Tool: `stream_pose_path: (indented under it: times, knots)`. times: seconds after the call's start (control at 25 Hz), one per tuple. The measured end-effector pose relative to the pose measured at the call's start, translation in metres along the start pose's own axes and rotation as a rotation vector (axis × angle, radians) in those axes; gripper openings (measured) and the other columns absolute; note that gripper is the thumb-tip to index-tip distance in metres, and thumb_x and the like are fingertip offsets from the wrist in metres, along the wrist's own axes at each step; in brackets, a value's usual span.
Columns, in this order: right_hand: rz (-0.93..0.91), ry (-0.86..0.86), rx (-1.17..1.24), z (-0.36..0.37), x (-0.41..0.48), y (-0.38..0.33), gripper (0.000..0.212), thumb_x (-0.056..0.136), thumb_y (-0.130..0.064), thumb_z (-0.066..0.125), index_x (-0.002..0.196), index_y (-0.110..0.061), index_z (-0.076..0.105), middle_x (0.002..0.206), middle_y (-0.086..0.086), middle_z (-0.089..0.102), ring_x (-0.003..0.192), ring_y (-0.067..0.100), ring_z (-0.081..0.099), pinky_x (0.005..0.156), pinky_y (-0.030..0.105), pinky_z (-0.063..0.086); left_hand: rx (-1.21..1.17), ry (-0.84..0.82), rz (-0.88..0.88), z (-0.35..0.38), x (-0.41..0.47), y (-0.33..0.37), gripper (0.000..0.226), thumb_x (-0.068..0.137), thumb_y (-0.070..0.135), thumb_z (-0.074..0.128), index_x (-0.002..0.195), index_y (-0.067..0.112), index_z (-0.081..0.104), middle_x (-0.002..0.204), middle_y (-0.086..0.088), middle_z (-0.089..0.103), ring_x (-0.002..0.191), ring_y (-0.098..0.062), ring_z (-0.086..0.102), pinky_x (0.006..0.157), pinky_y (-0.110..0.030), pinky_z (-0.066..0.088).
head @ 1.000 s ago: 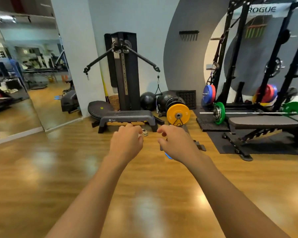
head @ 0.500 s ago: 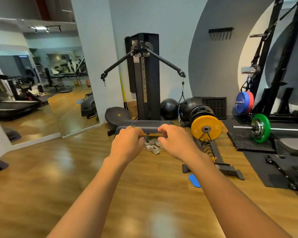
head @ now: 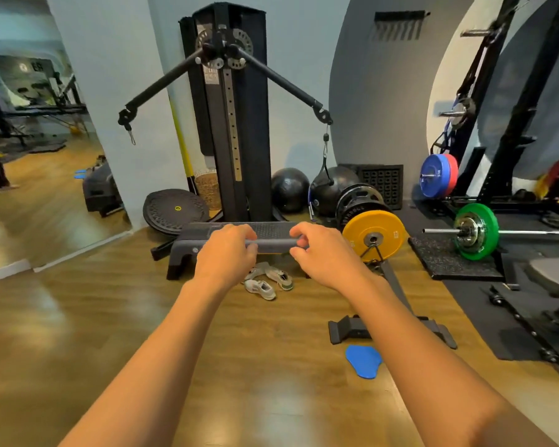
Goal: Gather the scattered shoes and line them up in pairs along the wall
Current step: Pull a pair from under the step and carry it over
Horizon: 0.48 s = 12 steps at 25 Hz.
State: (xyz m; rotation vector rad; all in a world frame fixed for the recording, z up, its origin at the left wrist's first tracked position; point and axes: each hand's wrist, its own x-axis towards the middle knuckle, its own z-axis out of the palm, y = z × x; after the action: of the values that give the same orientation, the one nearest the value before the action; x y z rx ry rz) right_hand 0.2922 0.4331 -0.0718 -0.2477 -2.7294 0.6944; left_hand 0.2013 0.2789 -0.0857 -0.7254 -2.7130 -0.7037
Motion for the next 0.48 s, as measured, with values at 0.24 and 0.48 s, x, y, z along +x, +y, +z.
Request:
stream_pose_path:
  times: [0.24, 0.48]
  knots:
    - [0.006, -0.082, -0.005, 0.066, 0.192, 0.063, 0.035, 0.093, -0.030, 0.054, 0.128, -0.027, 0.053, 0.120, -0.004, 0.063, 0.108, 0.020, 0.058, 0.090, 0.040, 0.049, 0.006, -0.063, -0.059, 0.073, 0.170, -0.057, 0.024, 0.092, 0.025, 0.055, 0.114, 0.022, 0.064, 0.114, -0.003, 0.064, 0.102, -0.021, 0.059, 0.080, -0.037, 0.051]
    - [0.013, -0.177, -0.003, 0.125, 0.357, 0.089, 0.036, 0.093, -0.029, 0.052, 0.129, -0.027, 0.053, 0.118, -0.004, 0.065, 0.110, 0.022, 0.057, 0.090, 0.040, 0.049, 0.020, -0.104, -0.154, 0.126, 0.308, -0.132, 0.025, 0.092, 0.024, 0.053, 0.115, 0.023, 0.064, 0.115, -0.003, 0.064, 0.105, -0.023, 0.059, 0.083, -0.039, 0.051]
